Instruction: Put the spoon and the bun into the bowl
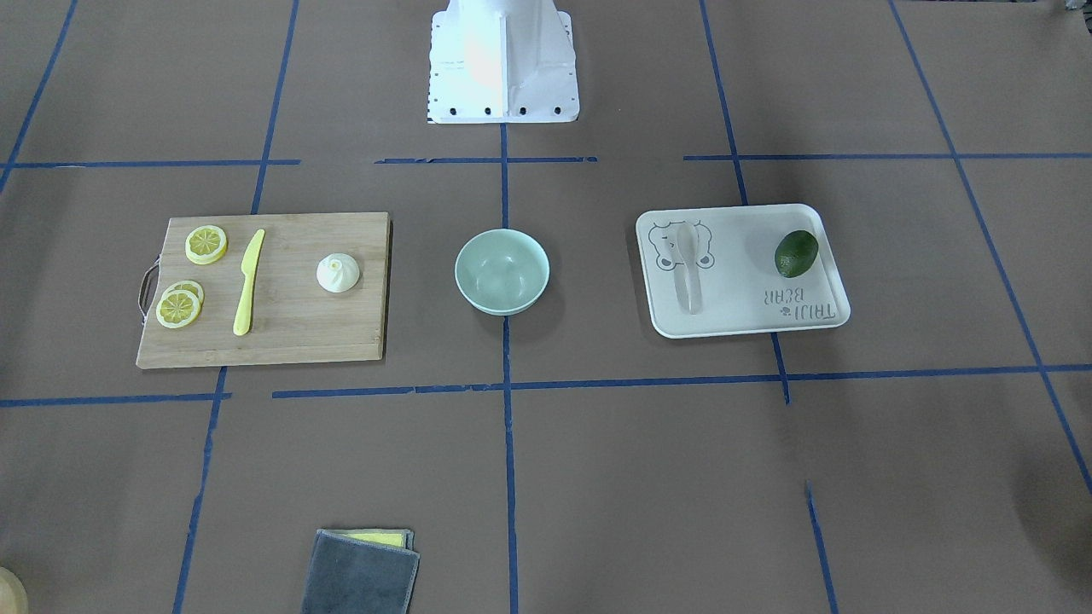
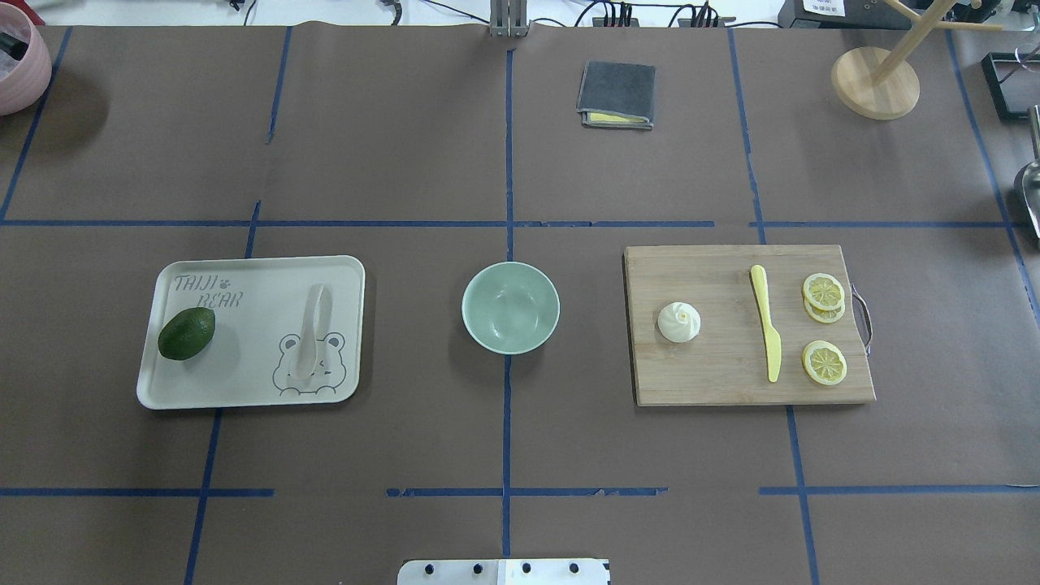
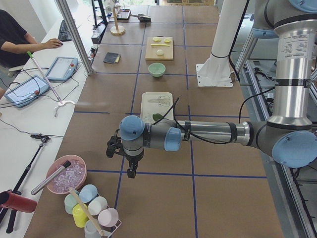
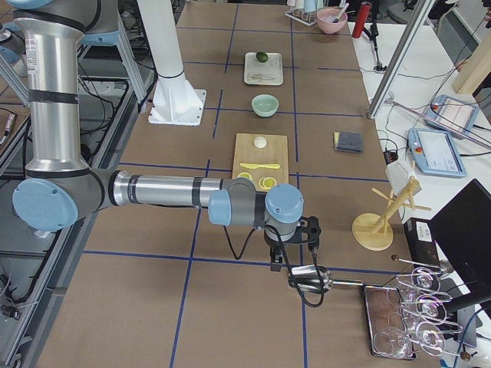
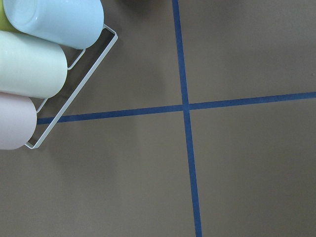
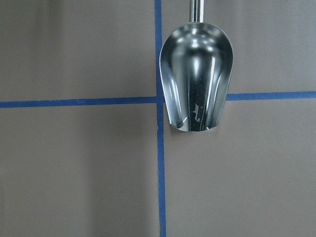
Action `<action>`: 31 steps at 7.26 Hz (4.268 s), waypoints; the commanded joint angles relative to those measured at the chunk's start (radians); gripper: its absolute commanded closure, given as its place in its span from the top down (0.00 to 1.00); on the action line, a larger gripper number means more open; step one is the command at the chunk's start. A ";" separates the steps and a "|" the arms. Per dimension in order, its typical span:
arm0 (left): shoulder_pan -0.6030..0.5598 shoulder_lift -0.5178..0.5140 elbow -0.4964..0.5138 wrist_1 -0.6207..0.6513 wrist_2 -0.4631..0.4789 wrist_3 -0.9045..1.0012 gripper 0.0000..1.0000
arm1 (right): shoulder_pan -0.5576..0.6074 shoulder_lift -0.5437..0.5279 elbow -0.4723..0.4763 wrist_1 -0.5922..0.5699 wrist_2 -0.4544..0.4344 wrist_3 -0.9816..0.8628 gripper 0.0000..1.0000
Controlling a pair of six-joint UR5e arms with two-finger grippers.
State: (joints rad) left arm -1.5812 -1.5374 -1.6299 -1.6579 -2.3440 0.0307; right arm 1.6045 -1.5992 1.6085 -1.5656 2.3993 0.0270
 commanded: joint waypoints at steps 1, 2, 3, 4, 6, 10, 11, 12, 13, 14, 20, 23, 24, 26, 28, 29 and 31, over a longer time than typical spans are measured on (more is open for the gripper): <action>0.000 0.003 -0.008 0.000 -0.001 0.000 1.00 | 0.000 0.001 0.004 0.002 -0.002 -0.001 1.00; 0.001 -0.009 -0.014 -0.003 -0.001 -0.003 1.00 | 0.000 0.004 0.005 0.002 0.000 -0.001 1.00; 0.007 -0.016 -0.030 -0.081 0.000 -0.014 1.00 | 0.000 0.005 0.005 0.002 0.000 0.001 1.00; 0.019 -0.021 -0.039 -0.194 0.000 -0.056 1.00 | 0.000 0.005 0.007 0.004 0.000 -0.001 1.00; 0.218 -0.033 -0.230 -0.209 0.020 -0.441 1.00 | 0.000 0.008 0.001 0.108 -0.003 -0.002 1.00; 0.548 -0.151 -0.354 -0.220 0.127 -0.926 1.00 | -0.004 0.010 -0.013 0.160 -0.006 0.072 1.00; 0.610 -0.230 -0.297 -0.218 0.168 -0.999 1.00 | -0.008 0.021 -0.001 0.165 0.000 0.140 1.00; 0.669 -0.291 -0.244 -0.220 0.213 -1.065 0.99 | -0.027 0.053 -0.001 0.167 0.000 0.151 1.00; 0.732 -0.321 -0.217 -0.220 0.271 -1.116 0.99 | -0.072 0.076 0.004 0.167 -0.005 0.198 1.00; 0.791 -0.331 -0.197 -0.221 0.351 -1.146 0.99 | -0.101 0.077 0.014 0.170 -0.003 0.226 1.00; 0.929 -0.359 -0.076 -0.307 0.428 -1.230 0.96 | -0.389 0.200 0.182 0.165 -0.009 0.679 1.00; 0.948 -0.357 -0.057 -0.310 0.462 -1.230 0.93 | -0.474 0.209 0.226 0.160 -0.051 0.720 1.00; 0.948 -0.357 -0.056 -0.310 0.462 -1.232 0.90 | -0.483 0.209 0.234 0.160 -0.052 0.741 1.00; 0.963 -0.357 -0.057 -0.310 0.463 -1.232 0.85 | -0.505 0.229 0.240 0.159 -0.061 0.786 1.00; 0.969 -0.354 -0.057 -0.310 0.463 -1.232 0.82 | -0.506 0.229 0.240 0.159 -0.061 0.791 1.00; 0.971 -0.352 -0.059 -0.310 0.463 -1.233 0.79 | -0.506 0.231 0.240 0.160 -0.061 0.792 1.00; 0.972 -0.349 -0.062 -0.310 0.465 -1.235 0.63 | -0.511 0.232 0.238 0.160 -0.061 0.792 1.00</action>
State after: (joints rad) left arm -0.6099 -1.8893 -1.6896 -1.9681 -1.8803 -1.2028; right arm 1.0970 -1.3676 1.8482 -1.4053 2.3378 0.8187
